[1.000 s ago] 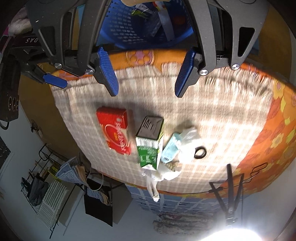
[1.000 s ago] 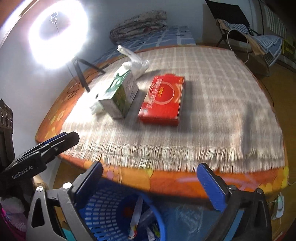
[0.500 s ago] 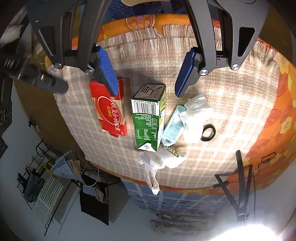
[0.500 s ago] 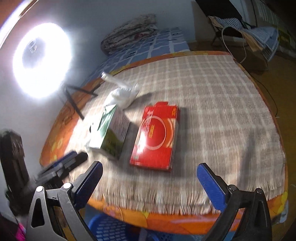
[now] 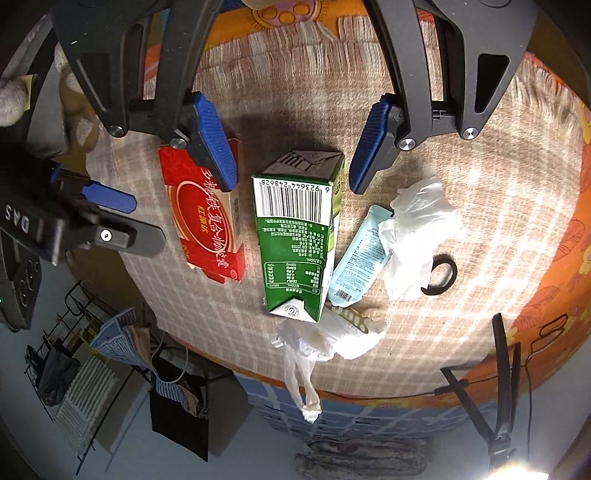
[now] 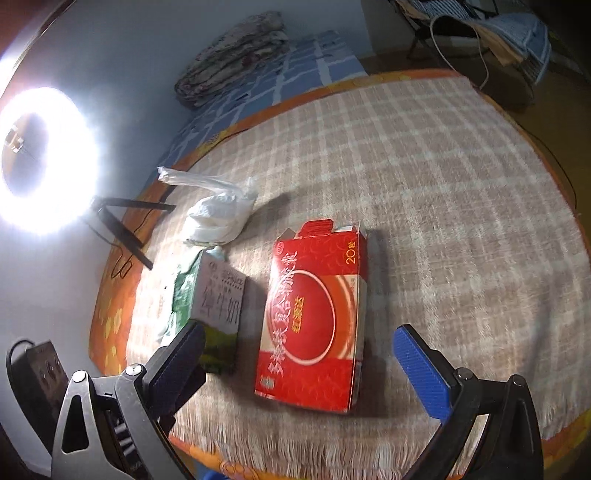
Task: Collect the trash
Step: 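Close the left tool on the green milk carton while the right tool grips the red box, then carry the milk carton and red box over the blue basket, then open both tools to drop carton and box into the basket, then move both tools back over the bed toward the white plastic bags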
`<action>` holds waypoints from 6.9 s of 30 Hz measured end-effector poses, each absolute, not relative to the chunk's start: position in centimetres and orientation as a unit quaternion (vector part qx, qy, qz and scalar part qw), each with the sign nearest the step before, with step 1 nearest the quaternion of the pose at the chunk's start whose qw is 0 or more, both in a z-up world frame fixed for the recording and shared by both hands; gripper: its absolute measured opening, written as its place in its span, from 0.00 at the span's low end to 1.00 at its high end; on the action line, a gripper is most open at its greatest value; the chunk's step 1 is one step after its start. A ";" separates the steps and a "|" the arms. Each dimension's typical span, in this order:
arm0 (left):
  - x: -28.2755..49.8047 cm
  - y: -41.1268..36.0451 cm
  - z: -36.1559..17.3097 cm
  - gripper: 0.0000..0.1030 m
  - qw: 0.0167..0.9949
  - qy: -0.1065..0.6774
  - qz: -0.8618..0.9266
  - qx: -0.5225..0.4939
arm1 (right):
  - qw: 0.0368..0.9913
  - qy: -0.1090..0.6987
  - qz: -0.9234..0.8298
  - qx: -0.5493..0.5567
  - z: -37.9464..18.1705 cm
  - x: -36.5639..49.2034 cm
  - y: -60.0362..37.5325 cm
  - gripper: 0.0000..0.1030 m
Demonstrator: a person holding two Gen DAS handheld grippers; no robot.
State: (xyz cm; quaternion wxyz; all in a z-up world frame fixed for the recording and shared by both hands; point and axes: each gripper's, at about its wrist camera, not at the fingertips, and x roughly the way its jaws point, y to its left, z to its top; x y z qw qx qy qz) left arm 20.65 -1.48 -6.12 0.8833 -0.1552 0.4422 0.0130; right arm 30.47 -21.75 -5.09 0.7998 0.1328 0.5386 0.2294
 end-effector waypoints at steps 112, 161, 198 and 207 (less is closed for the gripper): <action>-2.6 -1.2 -5.4 0.43 0.885 0.455 -0.015 -0.096 | 0.807 0.490 0.323 -0.061 -3.5 6.6 -20.8 0.79; -4.0 -2.9 -11.7 0.45 0.830 0.552 -0.003 -0.078 | 0.770 0.545 0.317 -0.097 -9.0 3.9 -20.2 0.81; 3.3 2.4 -5.9 0.61 0.873 0.476 0.046 -0.094 | 0.824 0.466 0.321 -0.014 -2.5 10.1 -20.6 1.00; 7.8 3.8 -3.9 0.61 0.886 0.448 0.045 -0.110 | 0.845 0.433 0.312 0.017 0.3 15.4 -20.1 1.00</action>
